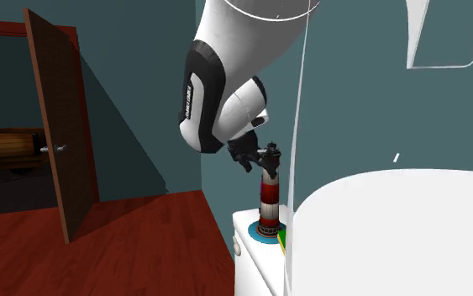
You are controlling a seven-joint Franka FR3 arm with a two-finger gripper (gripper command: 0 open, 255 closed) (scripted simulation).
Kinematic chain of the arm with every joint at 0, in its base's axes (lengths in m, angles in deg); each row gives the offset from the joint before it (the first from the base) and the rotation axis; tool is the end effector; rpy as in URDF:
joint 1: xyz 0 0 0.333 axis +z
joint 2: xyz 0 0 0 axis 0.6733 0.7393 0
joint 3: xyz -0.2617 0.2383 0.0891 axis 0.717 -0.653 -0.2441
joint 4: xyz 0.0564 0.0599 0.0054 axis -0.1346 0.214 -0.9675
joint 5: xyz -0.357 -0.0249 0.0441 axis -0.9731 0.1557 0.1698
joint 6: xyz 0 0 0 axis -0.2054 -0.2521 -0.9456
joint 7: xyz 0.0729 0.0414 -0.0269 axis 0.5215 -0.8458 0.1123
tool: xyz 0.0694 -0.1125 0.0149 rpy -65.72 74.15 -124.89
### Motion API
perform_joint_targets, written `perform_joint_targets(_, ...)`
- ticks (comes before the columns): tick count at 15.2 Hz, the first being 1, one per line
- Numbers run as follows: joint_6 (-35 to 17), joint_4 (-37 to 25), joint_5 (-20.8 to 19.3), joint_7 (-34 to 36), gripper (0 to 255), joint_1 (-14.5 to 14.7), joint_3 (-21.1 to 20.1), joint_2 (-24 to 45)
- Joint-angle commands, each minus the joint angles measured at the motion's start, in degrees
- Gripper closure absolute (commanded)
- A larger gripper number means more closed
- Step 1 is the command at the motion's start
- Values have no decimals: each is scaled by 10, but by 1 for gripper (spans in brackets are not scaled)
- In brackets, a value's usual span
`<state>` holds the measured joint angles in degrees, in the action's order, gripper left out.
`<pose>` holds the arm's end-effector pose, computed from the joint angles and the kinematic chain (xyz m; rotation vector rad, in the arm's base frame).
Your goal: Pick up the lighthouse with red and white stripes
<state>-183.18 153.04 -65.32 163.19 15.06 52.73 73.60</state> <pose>0.5377 0.0358 0.5050 2.5252 -1.1187 0.7603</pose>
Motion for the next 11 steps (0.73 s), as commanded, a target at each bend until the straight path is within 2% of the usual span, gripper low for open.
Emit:
perform_joint_targets(1,22,-41,-74,76,0,-4,-5,45)
perform_joint_targets(2,36,-63,-104,106,0,-3,-5,66)
perform_joint_targets(3,41,-70,-113,115,0,0,-2,72)
perform_joint_targets(11,16,-47,-158,165,0,5,4,99)
